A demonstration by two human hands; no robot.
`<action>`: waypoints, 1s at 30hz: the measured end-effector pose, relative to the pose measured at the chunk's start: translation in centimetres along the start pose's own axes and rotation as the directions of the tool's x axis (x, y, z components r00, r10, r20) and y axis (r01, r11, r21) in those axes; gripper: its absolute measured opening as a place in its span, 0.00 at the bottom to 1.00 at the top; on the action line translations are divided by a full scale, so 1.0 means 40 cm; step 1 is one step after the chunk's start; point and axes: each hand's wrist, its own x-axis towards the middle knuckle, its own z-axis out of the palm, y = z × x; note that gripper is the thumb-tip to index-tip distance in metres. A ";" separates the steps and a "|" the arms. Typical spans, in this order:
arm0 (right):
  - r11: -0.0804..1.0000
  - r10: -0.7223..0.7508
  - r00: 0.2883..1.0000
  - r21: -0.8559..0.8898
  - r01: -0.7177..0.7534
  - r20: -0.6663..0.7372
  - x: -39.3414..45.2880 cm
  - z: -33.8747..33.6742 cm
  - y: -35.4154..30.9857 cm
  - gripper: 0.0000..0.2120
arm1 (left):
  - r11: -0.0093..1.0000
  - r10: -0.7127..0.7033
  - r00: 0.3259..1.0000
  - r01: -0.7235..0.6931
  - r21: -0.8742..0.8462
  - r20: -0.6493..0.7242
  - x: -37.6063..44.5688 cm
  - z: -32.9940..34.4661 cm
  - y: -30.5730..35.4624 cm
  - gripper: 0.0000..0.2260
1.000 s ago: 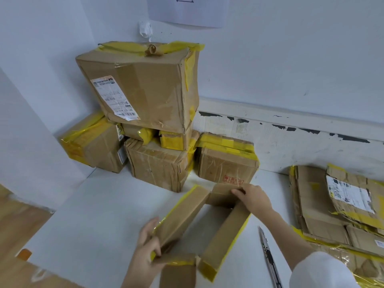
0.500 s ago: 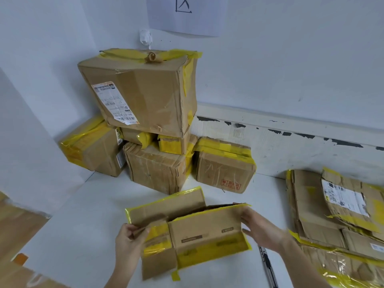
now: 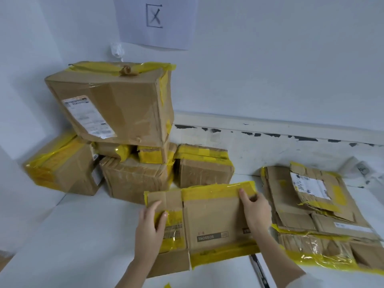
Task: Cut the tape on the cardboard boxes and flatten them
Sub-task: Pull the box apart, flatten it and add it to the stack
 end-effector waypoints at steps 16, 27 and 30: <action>0.857 -0.130 0.987 -0.512 0.065 -0.093 0.300 -0.490 0.274 0.30 | 0.982 0.168 0.872 -0.191 0.004 0.461 0.058 0.493 0.437 0.36; 0.874 0.065 0.991 -0.485 0.000 0.117 0.695 -0.487 0.419 0.28 | 0.940 0.033 0.873 -0.193 0.282 0.487 0.142 0.841 0.555 0.34; 0.882 0.060 0.991 -0.472 0.003 0.119 0.735 -0.460 0.438 0.28 | 0.895 0.080 0.880 -0.270 0.355 0.468 0.137 0.887 0.555 0.28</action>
